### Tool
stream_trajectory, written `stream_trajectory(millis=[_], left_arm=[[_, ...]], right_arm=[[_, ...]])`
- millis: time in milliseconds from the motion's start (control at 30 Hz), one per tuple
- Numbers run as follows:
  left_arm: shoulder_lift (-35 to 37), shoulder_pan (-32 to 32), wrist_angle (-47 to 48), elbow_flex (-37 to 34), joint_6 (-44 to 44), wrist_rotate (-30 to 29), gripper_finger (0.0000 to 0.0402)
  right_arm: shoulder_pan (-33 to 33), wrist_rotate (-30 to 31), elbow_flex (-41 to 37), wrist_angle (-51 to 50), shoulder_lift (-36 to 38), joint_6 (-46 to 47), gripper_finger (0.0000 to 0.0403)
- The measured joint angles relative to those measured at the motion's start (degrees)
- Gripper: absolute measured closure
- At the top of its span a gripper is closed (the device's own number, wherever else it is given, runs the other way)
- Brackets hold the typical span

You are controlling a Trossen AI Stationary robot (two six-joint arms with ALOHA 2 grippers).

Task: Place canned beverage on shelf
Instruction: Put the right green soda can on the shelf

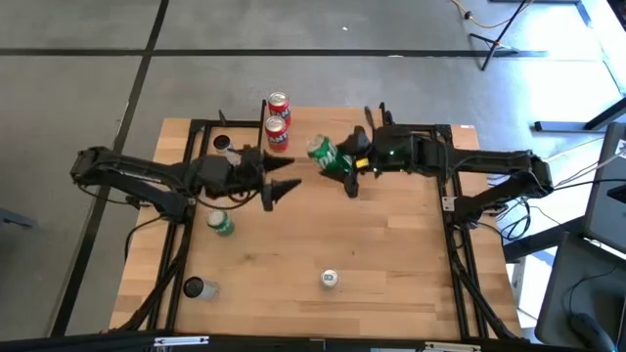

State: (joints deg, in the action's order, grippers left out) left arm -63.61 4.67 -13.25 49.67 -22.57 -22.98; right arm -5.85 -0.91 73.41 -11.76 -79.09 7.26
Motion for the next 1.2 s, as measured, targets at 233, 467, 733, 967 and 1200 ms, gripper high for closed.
stream_trajectory(millis=[233, 467, 733, 967, 1200], left_arm=[[-1.2, -3.7, -12.7, 0.0, 6.6, 1.1, 0.0046], [-2.9, -5.6, -13.4, 0.0, 6.3, 5.3, 0.0047], [-4.6, -5.9, -16.0, 0.0, 6.2, 5.5, 0.0047], [-4.5, -6.9, -16.2, 0.0, 5.4, 8.3, 0.0123], [-3.7, -7.0, -12.6, -0.1, 6.7, 10.5, 0.0150]], right_arm=[[-0.5, -2.1, 0.0, 10.5, -2.6, 2.2, 0.0130], [0.3, -5.0, 0.0, 20.6, -6.9, 5.8, 0.0130], [0.2, -5.7, 0.0, 25.0, -9.7, 7.6, 0.0130], [0.2, -5.9, 0.0, 25.9, -9.9, 7.2, 0.0086], [0.2, -6.3, 0.1, 18.5, -7.4, 6.3, 0.0026]])
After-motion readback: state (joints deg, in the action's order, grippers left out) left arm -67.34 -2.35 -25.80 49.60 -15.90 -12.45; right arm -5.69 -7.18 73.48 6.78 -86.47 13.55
